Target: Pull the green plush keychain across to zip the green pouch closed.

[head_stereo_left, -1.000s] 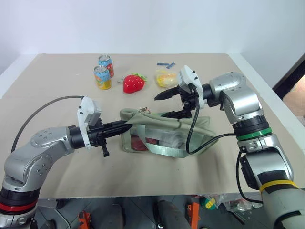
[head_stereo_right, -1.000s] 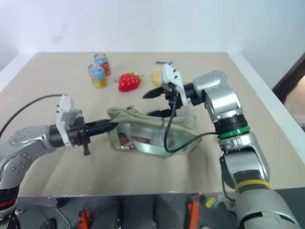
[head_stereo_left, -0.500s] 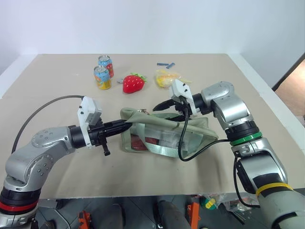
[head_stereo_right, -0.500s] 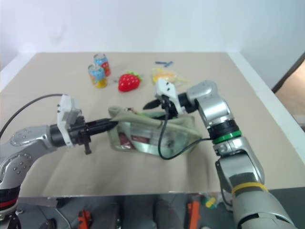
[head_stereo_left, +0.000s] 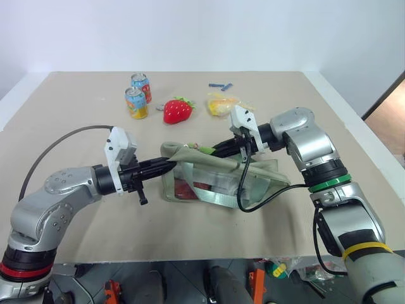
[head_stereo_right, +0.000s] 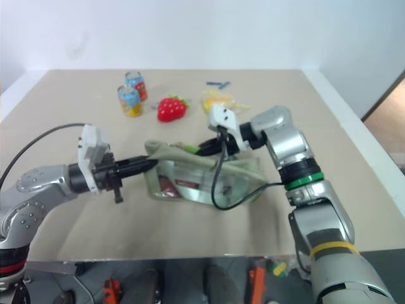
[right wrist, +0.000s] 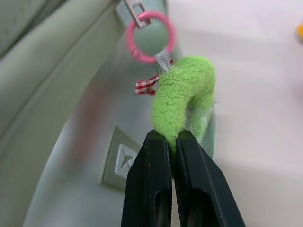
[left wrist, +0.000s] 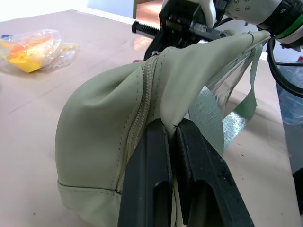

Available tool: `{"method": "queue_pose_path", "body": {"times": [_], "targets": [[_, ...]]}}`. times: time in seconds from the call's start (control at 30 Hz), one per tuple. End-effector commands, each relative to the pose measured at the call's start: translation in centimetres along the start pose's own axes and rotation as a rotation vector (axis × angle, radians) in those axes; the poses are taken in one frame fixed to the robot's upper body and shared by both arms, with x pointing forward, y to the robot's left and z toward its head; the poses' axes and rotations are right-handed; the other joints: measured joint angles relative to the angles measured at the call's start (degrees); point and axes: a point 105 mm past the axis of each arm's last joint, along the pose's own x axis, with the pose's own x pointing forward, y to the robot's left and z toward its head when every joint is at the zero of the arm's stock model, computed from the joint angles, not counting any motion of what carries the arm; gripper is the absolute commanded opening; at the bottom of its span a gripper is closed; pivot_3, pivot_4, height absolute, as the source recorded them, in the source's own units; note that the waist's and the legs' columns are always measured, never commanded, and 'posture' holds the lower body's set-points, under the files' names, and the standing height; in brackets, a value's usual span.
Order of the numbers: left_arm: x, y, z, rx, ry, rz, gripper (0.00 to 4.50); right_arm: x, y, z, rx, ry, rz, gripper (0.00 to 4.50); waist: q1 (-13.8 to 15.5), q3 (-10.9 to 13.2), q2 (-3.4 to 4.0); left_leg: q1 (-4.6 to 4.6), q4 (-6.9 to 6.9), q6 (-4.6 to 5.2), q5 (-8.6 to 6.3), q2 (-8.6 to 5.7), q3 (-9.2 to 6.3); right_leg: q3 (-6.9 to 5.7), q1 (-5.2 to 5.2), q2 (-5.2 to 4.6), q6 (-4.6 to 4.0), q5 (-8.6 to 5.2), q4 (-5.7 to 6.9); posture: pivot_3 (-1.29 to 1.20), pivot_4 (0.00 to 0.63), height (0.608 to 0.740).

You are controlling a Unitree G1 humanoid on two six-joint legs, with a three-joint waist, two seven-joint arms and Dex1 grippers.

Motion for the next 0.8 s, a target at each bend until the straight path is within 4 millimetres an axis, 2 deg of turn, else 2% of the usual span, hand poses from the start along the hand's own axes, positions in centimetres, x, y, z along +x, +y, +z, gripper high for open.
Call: {"method": "queue_pose_path", "body": {"times": [0.03, 0.27, 0.47, 0.8], "targets": [[0.4, 0.4, -0.1, 0.016, 0.003, 0.023, 0.00, -1.4, -1.2, 2.7, -0.069, -0.070, -0.062, 0.06, 0.0, 0.0, 0.00, 0.00, 0.00, 0.00, 0.00, 0.00, 0.00, 0.00, 0.00, 0.00, 0.00, 0.00, 0.00, 0.00, 0.150, 0.740], [1.0, 2.7, 0.6, 0.067, -0.024, 0.155, 0.00, -3.7, -3.3, 5.5, -0.157, -0.140, -0.214, 0.06, 0.0, 0.0, 0.00, 0.00, 0.01, -0.02, 0.02, -0.02, 0.01, 0.02, 0.01, 0.00, 0.04, 0.04, 0.00, 0.00, 0.150, 0.740], [1.6, 4.2, 2.4, 0.115, -0.102, 0.233, 0.00, -5.8, -4.6, 7.6, -0.259, -0.182, -0.359, 0.06, 0.0, 0.0, 0.00, -0.01, 0.01, -0.03, 0.02, -0.01, 0.01, 0.02, 0.00, 0.00, 0.04, 0.06, 0.00, 0.00, 0.150, 0.740], [3.2, 4.8, 3.4, 0.167, -0.141, 0.228, 0.00, -8.0, -5.9, 9.0, -0.332, -0.242, -0.545, 0.06, -0.1, 0.0, 0.00, -0.16, -0.07, -0.03, 0.02, -0.01, 0.06, 0.10, -0.18, 0.01, 0.04, 0.06, 0.00, 0.00, 0.150, 0.740]]}}
